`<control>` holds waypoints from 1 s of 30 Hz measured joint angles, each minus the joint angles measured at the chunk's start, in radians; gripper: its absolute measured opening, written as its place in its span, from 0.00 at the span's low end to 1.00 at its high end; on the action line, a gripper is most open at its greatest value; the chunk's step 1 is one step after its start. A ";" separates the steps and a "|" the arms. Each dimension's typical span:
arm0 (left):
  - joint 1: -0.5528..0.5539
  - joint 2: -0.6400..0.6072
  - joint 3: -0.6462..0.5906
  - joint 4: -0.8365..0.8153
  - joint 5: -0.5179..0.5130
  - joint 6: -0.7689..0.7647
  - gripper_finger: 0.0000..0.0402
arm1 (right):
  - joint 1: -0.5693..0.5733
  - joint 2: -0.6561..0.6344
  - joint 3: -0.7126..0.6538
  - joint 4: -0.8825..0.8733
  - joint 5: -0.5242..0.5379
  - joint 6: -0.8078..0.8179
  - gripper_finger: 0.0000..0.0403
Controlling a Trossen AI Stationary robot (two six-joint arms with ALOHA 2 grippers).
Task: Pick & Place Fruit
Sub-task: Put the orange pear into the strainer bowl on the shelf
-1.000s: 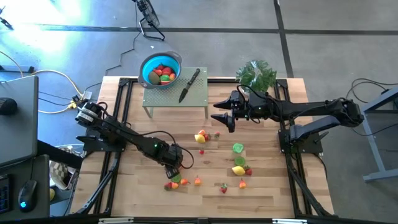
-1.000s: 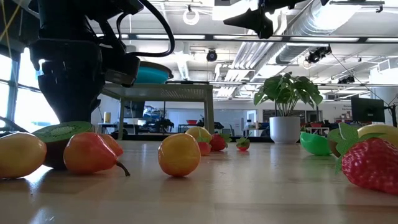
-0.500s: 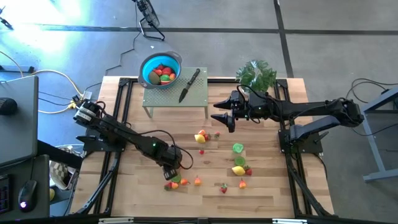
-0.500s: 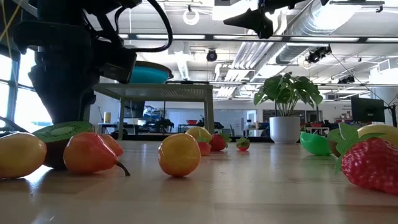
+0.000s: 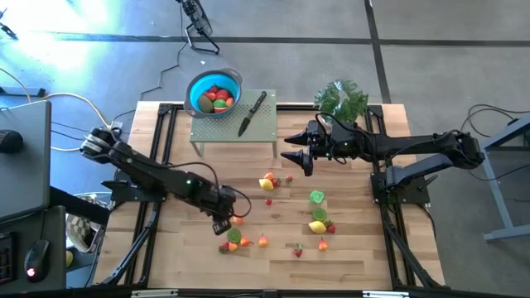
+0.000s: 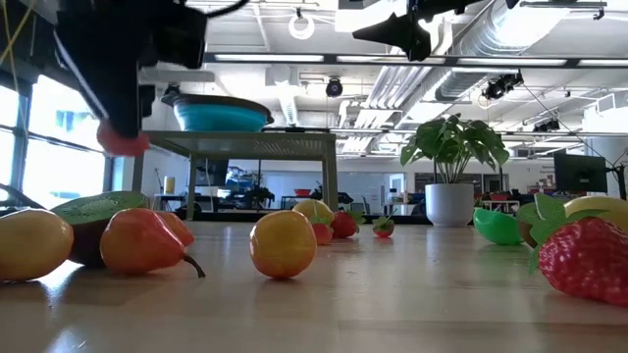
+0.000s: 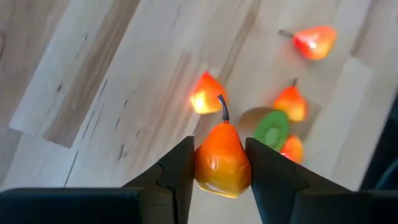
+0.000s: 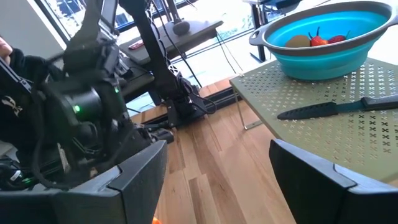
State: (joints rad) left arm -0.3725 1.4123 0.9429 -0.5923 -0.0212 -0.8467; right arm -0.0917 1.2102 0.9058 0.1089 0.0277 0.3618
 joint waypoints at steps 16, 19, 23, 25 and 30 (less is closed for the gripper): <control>0.000 -0.113 0.229 -0.006 -0.266 0.074 0.32 | 0.000 0.000 0.000 0.001 0.076 0.010 0.69; 0.000 -0.114 0.283 0.001 -0.363 0.107 0.32 | 0.000 0.000 0.000 0.001 0.079 0.028 0.69; 0.000 -0.113 0.352 0.006 -0.463 0.167 0.32 | 0.000 0.000 0.000 0.001 0.076 0.033 0.69; 0.000 -0.114 0.385 0.006 -0.507 0.196 0.32 | 0.000 0.000 0.000 0.001 0.076 0.034 0.69; 0.000 -0.113 0.464 0.007 -0.551 0.277 0.32 | 0.000 0.000 0.000 0.001 0.031 0.047 0.69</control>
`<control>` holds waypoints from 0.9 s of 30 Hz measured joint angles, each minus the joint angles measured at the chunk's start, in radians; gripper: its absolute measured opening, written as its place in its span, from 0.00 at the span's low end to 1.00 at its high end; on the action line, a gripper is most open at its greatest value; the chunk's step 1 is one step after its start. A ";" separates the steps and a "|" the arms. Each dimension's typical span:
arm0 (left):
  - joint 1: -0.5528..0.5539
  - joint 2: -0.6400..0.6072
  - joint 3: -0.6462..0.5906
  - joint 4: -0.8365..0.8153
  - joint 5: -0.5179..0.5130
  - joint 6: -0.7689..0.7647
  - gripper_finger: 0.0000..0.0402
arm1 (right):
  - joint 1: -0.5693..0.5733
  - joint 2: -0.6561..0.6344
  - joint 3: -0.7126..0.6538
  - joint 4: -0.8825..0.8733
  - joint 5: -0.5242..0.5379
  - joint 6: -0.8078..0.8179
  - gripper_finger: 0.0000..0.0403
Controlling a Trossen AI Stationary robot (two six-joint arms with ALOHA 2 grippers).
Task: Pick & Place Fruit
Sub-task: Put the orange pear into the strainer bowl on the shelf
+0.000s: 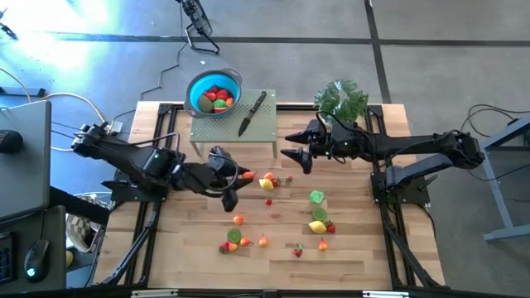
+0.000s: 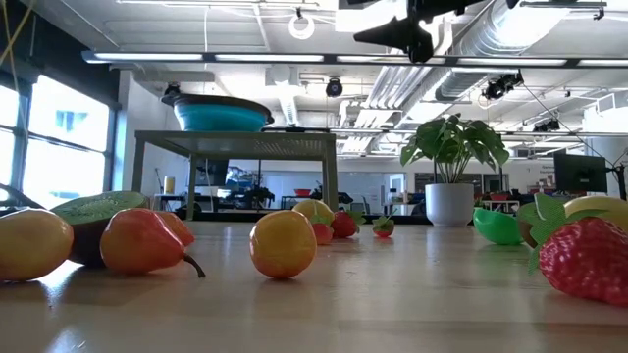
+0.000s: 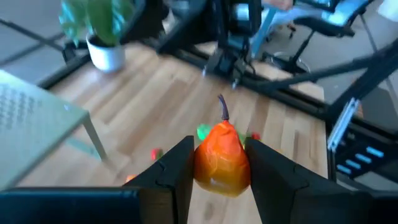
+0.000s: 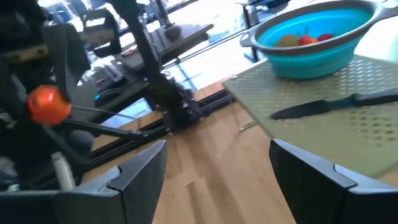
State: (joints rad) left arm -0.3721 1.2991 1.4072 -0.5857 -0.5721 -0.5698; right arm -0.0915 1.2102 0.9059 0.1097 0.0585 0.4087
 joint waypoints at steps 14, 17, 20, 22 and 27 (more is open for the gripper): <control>0.064 0.001 0.160 -0.105 -0.233 0.023 0.32 | 0.000 0.000 0.000 0.024 -0.059 -0.041 0.69; 0.138 0.000 0.171 -0.154 -0.254 0.014 0.32 | 0.000 0.000 0.000 0.053 -0.060 -0.070 0.69; 0.227 0.001 0.171 -0.205 -0.242 -0.003 0.32 | 0.000 0.000 0.000 0.077 -0.061 -0.094 0.69; 0.290 0.001 0.171 -0.225 -0.212 -0.011 0.32 | 0.000 0.000 0.000 0.081 -0.061 -0.099 0.69; 0.435 0.001 0.171 -0.256 -0.175 -0.010 0.32 | 0.000 0.000 0.000 0.082 -0.061 -0.099 0.69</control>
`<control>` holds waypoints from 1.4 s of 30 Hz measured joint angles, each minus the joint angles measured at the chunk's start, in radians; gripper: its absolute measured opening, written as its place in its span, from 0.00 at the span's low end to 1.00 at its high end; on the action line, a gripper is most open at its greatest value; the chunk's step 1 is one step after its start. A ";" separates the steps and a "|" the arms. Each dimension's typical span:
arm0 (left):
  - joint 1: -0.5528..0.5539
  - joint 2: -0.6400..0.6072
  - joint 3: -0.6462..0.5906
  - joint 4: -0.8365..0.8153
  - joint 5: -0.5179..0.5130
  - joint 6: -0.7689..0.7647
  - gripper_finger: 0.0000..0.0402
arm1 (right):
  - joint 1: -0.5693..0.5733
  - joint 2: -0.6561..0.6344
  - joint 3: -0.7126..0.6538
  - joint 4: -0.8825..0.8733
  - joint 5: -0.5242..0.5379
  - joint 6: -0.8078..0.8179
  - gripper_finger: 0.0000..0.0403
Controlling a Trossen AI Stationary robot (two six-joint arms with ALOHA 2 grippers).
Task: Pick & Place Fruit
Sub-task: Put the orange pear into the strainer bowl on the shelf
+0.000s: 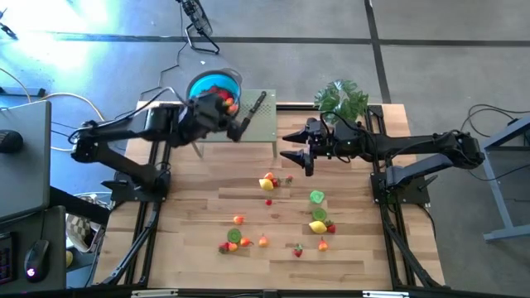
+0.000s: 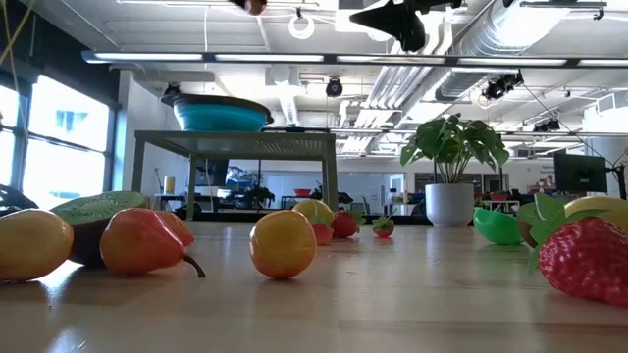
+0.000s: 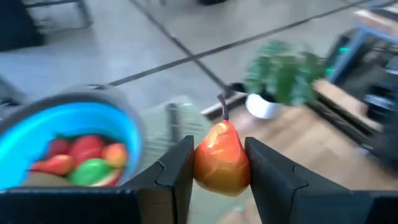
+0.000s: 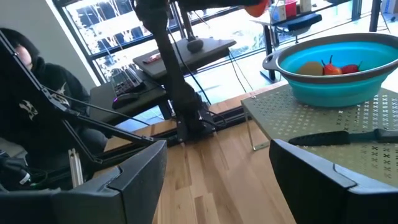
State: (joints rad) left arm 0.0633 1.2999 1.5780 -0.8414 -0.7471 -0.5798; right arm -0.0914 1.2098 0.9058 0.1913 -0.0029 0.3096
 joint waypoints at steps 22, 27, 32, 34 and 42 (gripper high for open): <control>0.490 0.055 -0.001 -0.164 0.263 -0.056 0.32 | 0.000 0.000 0.000 -0.001 0.004 -0.001 0.69; 0.507 0.118 -0.001 -0.165 0.312 -0.060 0.32 | 0.000 0.000 0.000 -0.003 0.003 -0.026 0.69; 0.506 0.167 -0.002 -0.191 0.324 -0.102 0.32 | 0.000 0.000 0.000 -0.005 0.004 -0.026 0.69; 0.507 0.182 -0.002 -0.213 0.335 -0.113 0.32 | 0.000 0.000 0.000 -0.008 0.004 -0.026 0.69; 0.507 0.191 -0.002 -0.227 0.326 -0.114 0.32 | 0.000 0.000 0.000 -0.008 0.003 -0.027 0.69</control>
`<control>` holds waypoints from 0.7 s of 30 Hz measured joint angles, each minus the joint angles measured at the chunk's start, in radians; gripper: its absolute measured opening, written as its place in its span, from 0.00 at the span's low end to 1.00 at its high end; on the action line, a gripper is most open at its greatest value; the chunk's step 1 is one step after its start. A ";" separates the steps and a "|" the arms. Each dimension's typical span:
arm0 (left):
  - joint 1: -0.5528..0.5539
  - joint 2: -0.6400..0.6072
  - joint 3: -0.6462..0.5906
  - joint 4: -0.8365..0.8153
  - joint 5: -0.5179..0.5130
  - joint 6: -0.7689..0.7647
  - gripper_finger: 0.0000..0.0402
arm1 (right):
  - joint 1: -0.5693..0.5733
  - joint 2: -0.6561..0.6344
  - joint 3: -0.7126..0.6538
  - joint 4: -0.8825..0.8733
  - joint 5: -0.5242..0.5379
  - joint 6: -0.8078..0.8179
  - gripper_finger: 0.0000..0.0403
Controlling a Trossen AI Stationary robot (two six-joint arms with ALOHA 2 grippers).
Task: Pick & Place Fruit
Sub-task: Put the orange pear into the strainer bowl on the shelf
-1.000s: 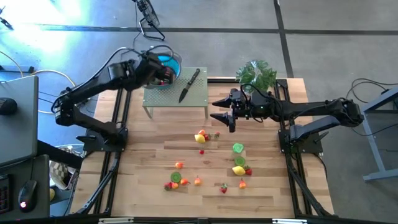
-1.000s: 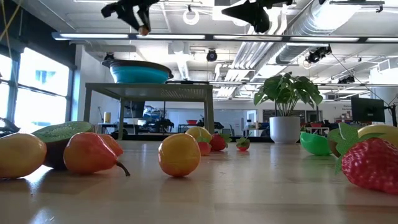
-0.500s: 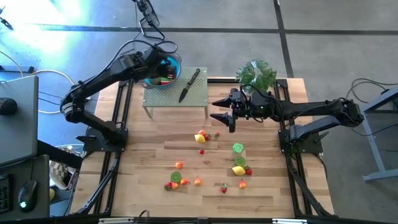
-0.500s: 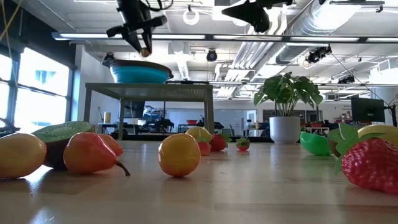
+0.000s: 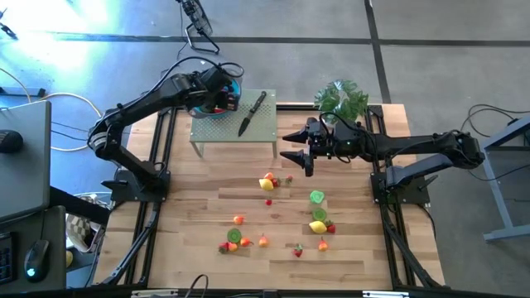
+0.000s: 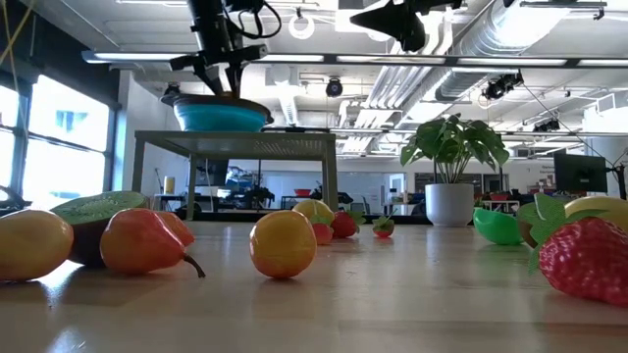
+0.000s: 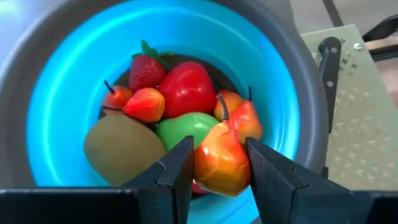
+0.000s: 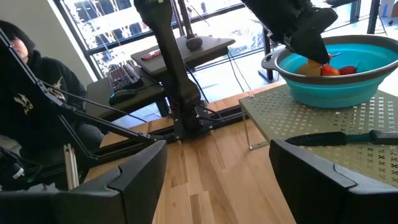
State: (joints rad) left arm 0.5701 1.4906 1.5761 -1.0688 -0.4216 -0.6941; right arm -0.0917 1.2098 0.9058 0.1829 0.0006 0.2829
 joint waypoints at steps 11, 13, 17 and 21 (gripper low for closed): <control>0.000 0.000 0.000 -0.004 -0.041 0.000 0.32 | 0.000 0.000 0.000 -0.014 0.000 0.000 0.69; 0.000 0.000 0.000 -0.004 -0.041 0.000 0.35 | 0.000 0.000 0.000 -0.014 0.000 0.000 0.69; 0.000 0.000 0.000 -0.004 -0.041 0.002 0.41 | 0.000 0.000 0.000 -0.014 0.000 0.000 0.69; 0.000 0.000 0.000 -0.004 -0.041 0.008 0.46 | 0.000 0.000 0.000 -0.014 0.000 0.000 0.69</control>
State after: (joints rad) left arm 0.5701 1.4906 1.5761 -1.0733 -0.4629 -0.6857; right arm -0.0917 1.2098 0.9058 0.1692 0.0006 0.2832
